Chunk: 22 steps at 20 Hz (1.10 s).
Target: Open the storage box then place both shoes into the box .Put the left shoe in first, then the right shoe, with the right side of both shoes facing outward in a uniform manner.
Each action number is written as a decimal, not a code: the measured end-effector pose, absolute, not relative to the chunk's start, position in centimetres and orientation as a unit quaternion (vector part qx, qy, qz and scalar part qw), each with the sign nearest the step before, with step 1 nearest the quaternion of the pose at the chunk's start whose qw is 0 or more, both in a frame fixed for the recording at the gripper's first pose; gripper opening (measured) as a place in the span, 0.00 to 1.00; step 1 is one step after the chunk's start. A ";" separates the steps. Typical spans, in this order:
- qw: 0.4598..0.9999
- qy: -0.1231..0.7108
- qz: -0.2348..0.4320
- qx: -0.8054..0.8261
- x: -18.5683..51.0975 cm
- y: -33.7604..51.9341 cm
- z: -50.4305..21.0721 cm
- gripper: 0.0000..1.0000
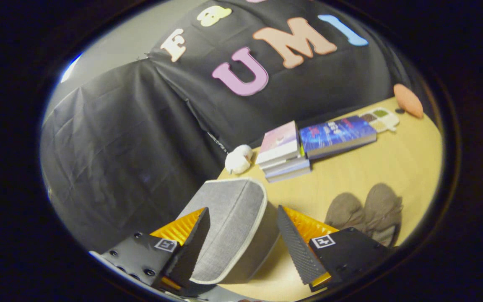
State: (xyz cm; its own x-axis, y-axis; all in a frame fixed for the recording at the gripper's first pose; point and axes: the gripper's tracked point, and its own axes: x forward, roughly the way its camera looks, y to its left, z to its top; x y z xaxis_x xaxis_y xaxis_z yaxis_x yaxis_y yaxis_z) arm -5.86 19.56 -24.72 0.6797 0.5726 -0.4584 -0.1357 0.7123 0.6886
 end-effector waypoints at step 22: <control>0.689 0.436 0.229 0.532 -11.9 24.2 -26.0 0.77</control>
State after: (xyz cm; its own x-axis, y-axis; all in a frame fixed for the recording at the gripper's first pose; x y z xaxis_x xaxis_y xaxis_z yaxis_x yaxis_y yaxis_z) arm -11.94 24.23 -26.03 0.5159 0.7790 -0.3565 0.1486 0.3284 0.9328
